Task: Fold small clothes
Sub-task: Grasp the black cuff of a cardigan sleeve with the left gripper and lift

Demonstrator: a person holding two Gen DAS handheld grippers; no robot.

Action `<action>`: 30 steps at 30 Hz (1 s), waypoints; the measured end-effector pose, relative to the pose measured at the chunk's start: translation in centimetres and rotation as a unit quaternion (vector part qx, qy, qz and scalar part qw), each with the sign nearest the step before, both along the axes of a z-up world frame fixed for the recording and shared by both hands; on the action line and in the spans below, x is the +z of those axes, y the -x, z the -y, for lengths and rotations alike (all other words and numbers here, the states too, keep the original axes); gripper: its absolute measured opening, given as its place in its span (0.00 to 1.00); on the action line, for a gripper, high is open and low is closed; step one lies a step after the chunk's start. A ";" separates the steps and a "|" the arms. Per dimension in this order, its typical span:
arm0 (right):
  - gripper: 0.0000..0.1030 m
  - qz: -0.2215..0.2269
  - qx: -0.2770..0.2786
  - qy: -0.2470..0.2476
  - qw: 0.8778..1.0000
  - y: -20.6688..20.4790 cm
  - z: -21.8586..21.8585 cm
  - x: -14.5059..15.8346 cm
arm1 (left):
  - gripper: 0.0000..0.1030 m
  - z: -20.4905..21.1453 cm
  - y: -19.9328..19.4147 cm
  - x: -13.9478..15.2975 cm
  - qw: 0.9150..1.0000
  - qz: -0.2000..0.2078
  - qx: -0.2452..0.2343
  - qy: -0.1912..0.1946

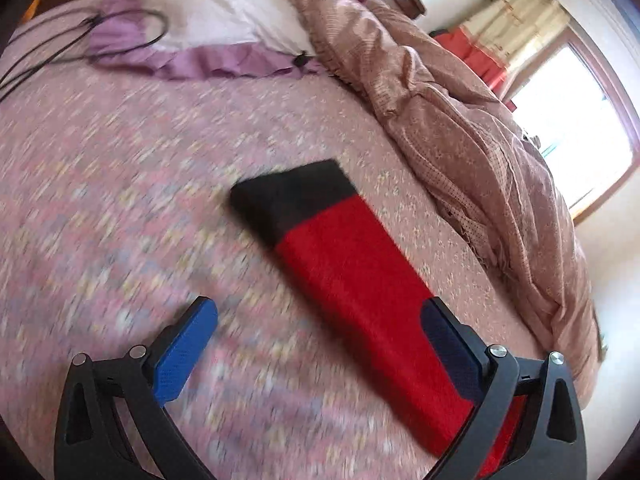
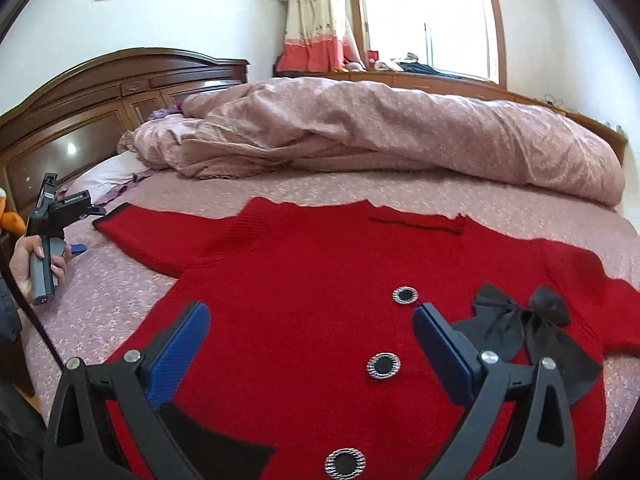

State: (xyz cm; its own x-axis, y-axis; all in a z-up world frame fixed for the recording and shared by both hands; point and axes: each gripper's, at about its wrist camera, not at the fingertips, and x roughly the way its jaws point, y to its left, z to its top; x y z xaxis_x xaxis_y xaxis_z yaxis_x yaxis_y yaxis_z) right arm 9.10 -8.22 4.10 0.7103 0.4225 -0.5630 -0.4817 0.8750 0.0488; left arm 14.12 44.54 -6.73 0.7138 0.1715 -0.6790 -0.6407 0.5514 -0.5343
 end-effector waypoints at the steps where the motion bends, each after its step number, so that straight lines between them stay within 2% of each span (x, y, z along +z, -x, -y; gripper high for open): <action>1: 1.00 -0.003 -0.001 -0.001 1.000 -0.3 0.2 -0.1 | 0.95 -0.2 -0.6 0.0 1.000 -0.002 -0.003 -0.012; 5: 1.00 -0.005 -0.009 0.017 1.000 -1.5 0.8 -0.7 | 0.95 -2.1 -2.7 -0.2 0.999 0.001 -0.012 -0.033; 9: 1.00 -0.018 -0.022 0.005 1.000 -2.3 1.8 -0.9 | 0.91 -3.8 -3.0 -0.4 1.000 0.027 0.003 -0.007; 10: 1.00 -0.019 -0.024 0.004 1.000 -2.4 1.9 -1.0 | 0.74 -4.4 -3.0 -0.4 0.999 0.036 0.012 0.008; 11: 1.00 -0.022 -0.025 0.005 0.999 -2.6 2.0 -1.1 | 0.41 -5.1 -2.7 -0.5 0.998 0.045 0.023 0.034; 13: 1.00 -0.026 -0.023 0.007 0.999 -2.8 2.1 -1.2 | 0.06 -6.9 -2.1 -1.7 0.992 0.045 0.047 0.108; 15: 1.00 -0.024 -0.022 0.008 0.999 -2.8 2.1 -1.1 | 0.04 -7.8 -1.1 -2.4 0.985 0.068 0.060 0.145; 17: 1.00 -0.017 -0.020 0.013 1.000 -2.6 2.1 -0.9 | 0.03 -7.7 -0.6 -2.1 0.982 0.083 0.069 0.154; 19: 1.00 -0.004 -0.020 0.020 1.000 -2.4 2.2 -0.3 | 0.02 -6.8 -0.6 -0.3 0.982 0.099 0.067 0.143; 22: 1.00 0.012 -0.024 0.017 0.999 -2.3 2.5 0.9 | 0.02 -4.3 -1.2 4.2 0.979 0.151 0.050 0.127; 25: 1.00 0.033 -0.026 0.033 0.999 -2.3 3.0 2.6 | 0.02 0.5 -2.9 10.0 0.978 0.194 0.000 0.082; 27: 1.00 0.065 -0.041 0.056 0.995 -2.5 4.1 3.9 | 0.02 4.1 -4.3 12.9 0.977 0.205 -0.040 0.047; 30: 1.00 0.083 -0.062 0.044 0.994 -3.2 7.0 5.7 | 0.02 11.2 -6.5 16.4 0.970 0.216 -0.109 0.001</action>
State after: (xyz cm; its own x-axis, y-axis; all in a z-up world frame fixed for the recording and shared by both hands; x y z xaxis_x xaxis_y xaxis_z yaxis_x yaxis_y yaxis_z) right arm 12.31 -15.22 9.83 0.8395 0.2805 -0.4653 -0.3658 0.9251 -0.1022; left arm 20.62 33.30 9.67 0.9508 -0.0166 -0.3093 -0.2256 0.6470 -0.7283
